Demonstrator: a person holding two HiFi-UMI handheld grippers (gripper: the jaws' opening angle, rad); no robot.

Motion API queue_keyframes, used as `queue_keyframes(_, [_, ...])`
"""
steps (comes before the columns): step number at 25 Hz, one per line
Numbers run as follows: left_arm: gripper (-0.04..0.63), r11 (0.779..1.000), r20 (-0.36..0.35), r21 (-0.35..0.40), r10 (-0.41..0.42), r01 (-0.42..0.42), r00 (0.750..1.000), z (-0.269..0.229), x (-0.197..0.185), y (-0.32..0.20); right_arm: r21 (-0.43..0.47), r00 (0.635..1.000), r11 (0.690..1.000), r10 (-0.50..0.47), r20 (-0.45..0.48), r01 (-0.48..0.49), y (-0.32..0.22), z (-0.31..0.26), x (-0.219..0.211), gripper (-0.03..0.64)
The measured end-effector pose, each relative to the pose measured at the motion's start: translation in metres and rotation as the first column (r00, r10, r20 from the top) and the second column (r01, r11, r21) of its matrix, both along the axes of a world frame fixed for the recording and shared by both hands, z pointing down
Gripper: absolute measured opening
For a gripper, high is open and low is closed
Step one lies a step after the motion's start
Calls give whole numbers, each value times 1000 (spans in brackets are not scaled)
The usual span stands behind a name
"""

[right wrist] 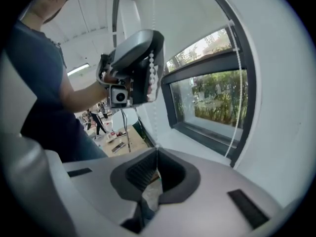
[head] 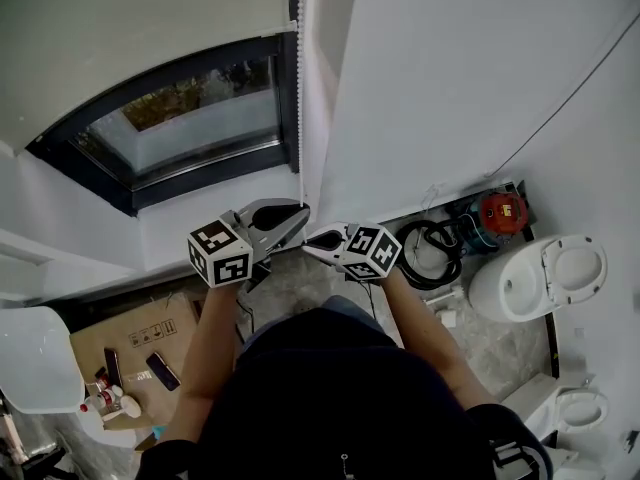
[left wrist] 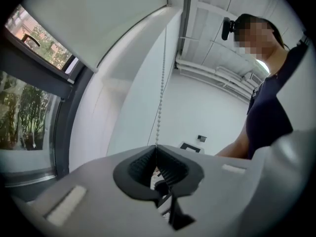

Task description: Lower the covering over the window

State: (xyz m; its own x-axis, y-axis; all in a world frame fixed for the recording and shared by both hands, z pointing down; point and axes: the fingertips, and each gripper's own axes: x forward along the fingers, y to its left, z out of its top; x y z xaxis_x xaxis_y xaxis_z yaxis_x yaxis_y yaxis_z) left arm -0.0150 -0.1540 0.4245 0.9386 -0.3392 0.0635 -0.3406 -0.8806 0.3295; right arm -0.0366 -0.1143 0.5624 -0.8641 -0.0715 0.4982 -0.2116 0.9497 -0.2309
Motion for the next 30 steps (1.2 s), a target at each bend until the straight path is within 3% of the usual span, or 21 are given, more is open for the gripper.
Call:
queue_keyframes(4, [12,997,-55,-78,-13,8,998,17,-3,3,-55,999,998,31,7,-31,3,16,4,14])
queue_keyframes(8, [12,996,-6,-89,4,-5,1000,34,2,6,-66,999,998,16,-48,-20,5,32,8,14])
queue_keyframes(11, [12,994,-48,-109,-11,6,999,36,-2,6,-82,999,996,33,-38,-36,7,34,7,14])
queue_keyframes(18, [12,994,-68,-104,-30,23,997,38,-8,-1,-113,998,993,15,-68,-22,4,32,13,17])
queue_keyframes(25, [12,994,-74,-98,-48,41,996,37,-12,-2,-12,981,987,159,115,-159,-30,-39,27,18])
queue_keyframes(30, [12,994,-76,-97,-49,41,996,36,-12,1,115,948,971,173,266,-209,-48,-126,33,29])
